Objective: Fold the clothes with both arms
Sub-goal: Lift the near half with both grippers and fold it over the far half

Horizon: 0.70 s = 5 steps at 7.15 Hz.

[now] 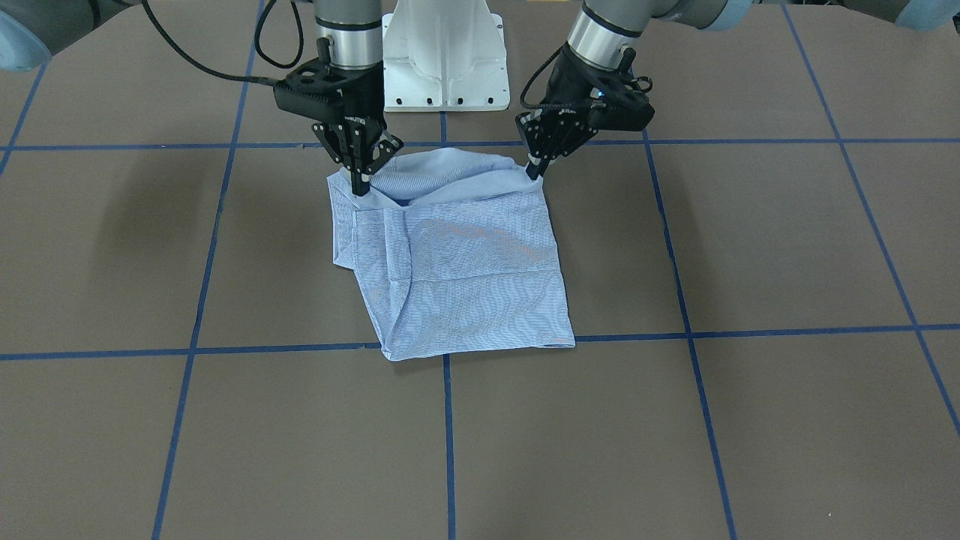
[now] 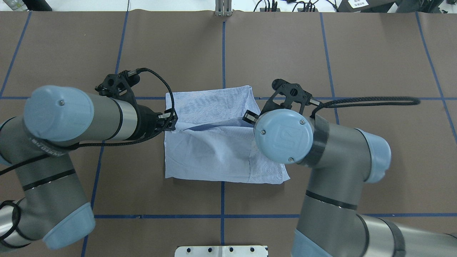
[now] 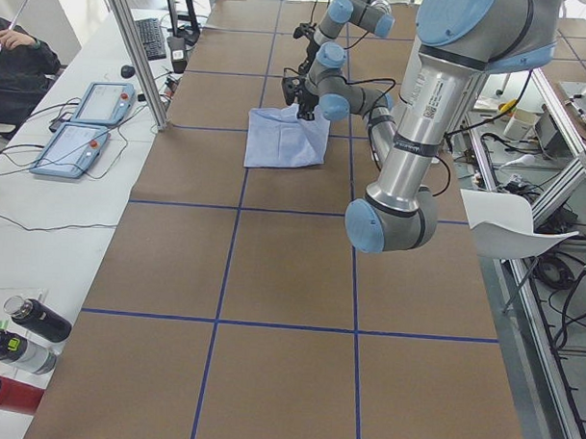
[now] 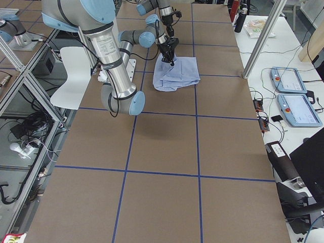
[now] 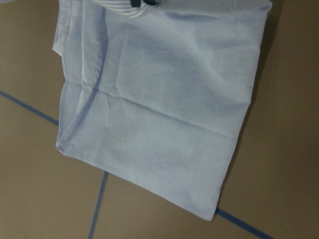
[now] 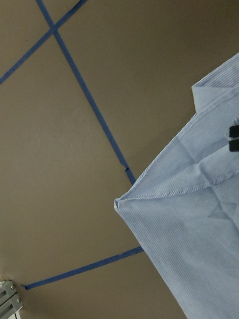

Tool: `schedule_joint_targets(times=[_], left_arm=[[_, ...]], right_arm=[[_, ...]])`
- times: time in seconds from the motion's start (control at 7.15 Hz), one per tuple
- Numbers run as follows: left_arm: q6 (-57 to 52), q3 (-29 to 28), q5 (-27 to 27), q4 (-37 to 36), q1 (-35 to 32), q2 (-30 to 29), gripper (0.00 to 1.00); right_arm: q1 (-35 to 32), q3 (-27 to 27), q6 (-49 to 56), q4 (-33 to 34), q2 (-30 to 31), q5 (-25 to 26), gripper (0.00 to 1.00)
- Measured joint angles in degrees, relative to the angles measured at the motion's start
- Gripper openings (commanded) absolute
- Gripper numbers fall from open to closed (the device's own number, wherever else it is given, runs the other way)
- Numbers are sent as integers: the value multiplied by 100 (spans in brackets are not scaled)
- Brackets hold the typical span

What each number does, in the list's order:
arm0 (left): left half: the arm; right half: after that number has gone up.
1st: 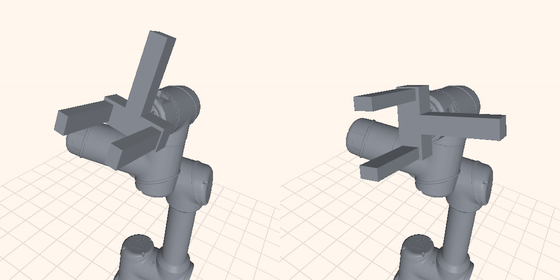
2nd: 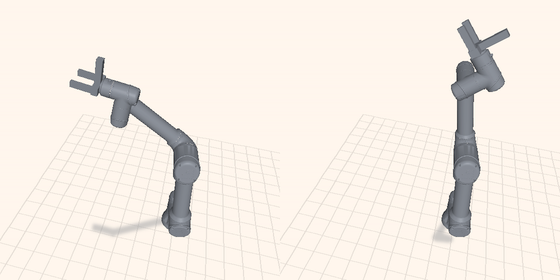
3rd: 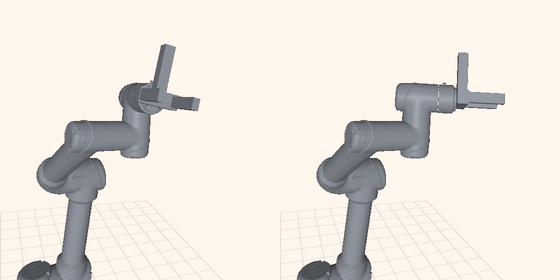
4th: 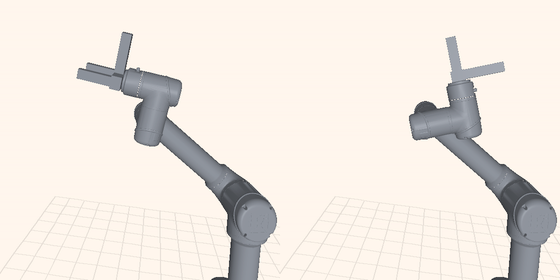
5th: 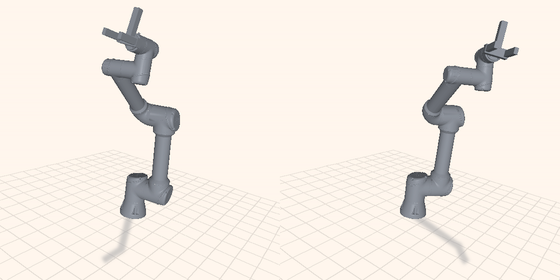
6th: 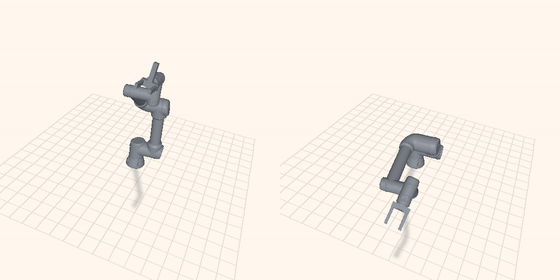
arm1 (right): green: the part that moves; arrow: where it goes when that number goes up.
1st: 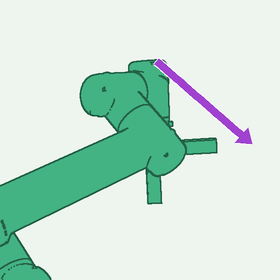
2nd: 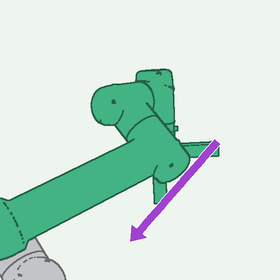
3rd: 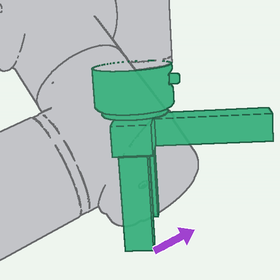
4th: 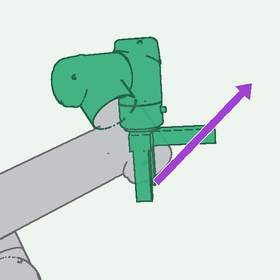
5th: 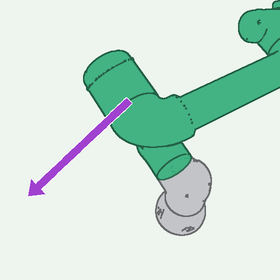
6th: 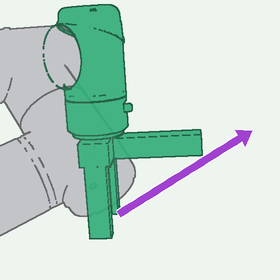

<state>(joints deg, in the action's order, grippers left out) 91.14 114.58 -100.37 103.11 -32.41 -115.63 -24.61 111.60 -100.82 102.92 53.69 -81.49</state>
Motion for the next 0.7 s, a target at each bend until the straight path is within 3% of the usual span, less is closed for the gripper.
schedule_joint_targets(times=[0.42, 0.7], left_arm=[[-809, -1571, 177, 111, -380, -686, 0], [-1262, -2359, 282, 580, -537, -901, 0]], right_arm=[[-459, -2068, 489, -1381, -619, -173, 0], [-617, -3042, 761, -2021, -947, -266, 0]])
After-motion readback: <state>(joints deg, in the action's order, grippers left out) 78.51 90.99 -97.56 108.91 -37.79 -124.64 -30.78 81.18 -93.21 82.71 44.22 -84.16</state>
